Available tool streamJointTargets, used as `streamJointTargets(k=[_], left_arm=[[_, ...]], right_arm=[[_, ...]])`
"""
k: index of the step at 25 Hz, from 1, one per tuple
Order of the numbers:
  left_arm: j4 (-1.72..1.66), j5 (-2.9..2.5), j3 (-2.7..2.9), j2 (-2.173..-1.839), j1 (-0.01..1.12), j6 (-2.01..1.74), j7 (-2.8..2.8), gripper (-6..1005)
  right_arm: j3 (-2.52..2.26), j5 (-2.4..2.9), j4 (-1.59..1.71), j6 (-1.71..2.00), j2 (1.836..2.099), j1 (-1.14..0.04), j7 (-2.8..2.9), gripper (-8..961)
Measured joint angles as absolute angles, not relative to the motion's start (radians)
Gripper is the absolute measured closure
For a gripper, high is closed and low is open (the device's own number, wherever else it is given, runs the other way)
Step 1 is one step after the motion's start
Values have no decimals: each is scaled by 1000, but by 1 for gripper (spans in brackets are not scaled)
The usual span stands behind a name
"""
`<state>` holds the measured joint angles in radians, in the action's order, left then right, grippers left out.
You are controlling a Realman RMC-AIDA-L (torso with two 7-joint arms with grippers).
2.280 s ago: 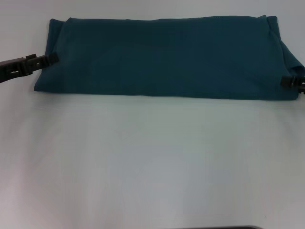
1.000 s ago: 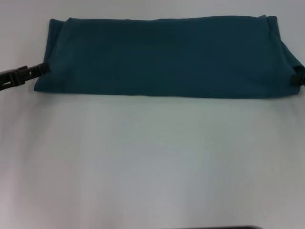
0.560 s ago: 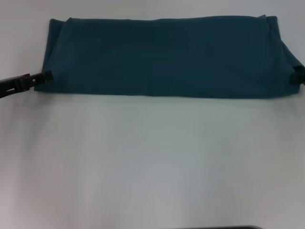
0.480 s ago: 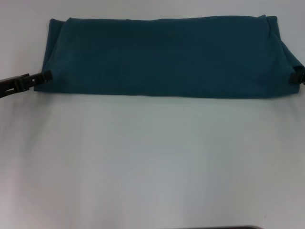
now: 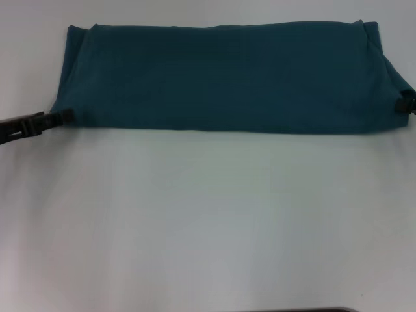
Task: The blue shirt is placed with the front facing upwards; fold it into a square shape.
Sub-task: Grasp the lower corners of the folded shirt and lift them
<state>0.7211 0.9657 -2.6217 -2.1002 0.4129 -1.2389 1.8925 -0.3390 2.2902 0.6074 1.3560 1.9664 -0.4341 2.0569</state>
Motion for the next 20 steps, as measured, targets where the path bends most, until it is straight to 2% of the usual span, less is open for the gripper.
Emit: streamJointTargets(k=[20], left_arm=[[719,927,-2609,-2101,445,-1245,1921,162]], right_arm=[[-339,2290,607,1354,1966,-432,2059,927]])
